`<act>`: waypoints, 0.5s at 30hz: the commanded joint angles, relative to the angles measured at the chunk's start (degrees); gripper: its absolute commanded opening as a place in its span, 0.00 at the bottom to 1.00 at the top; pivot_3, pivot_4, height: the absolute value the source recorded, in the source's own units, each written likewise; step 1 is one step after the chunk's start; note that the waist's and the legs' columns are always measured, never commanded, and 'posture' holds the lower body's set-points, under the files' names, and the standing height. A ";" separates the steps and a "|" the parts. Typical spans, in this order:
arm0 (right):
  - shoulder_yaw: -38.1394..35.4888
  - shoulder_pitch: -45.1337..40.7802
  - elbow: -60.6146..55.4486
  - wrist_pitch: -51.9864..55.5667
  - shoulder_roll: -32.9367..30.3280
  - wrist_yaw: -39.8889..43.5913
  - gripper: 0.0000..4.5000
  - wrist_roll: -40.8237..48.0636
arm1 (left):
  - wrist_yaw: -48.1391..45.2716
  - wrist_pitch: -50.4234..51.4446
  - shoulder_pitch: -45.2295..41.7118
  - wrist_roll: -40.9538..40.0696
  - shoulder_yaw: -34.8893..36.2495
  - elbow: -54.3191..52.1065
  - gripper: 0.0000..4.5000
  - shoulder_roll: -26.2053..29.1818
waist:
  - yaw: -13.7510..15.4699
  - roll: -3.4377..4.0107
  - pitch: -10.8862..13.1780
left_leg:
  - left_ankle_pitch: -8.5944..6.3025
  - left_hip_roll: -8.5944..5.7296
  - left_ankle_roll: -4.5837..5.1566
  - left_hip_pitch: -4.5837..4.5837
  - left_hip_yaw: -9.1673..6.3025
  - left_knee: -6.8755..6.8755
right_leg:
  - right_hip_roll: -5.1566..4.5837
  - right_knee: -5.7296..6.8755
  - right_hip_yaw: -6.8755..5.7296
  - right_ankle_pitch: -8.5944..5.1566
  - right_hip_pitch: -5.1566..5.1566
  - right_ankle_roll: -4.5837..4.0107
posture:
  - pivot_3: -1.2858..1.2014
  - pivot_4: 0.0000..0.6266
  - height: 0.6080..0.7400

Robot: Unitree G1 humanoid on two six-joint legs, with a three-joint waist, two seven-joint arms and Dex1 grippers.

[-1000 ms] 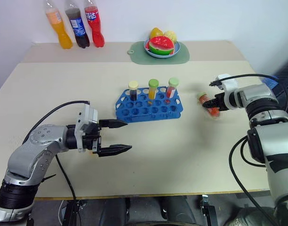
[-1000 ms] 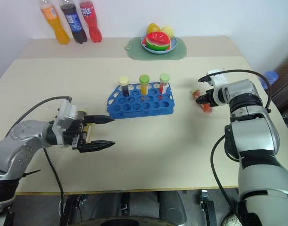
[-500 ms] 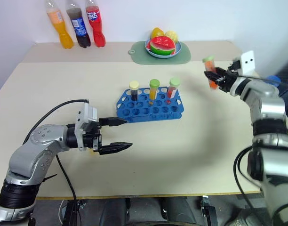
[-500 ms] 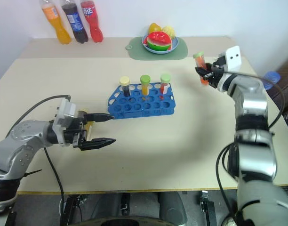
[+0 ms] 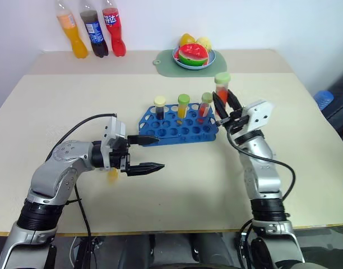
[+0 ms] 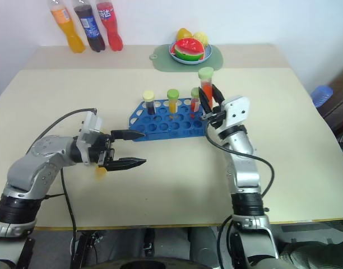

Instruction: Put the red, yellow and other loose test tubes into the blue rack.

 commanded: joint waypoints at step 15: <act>0.90 1.69 13.50 -12.74 3.67 1.33 0.17 2.77 | 2.00 2.11 2.25 -1.91 3.36 -5.09 0.96 2.48 | -0.06 0.01 0.01 | 0.00 0.01 0.00 0.02 -0.01 -0.01 | 0.00 0.00 0.00 0.00 0.02 -0.01 | 0.52 0.24 1.00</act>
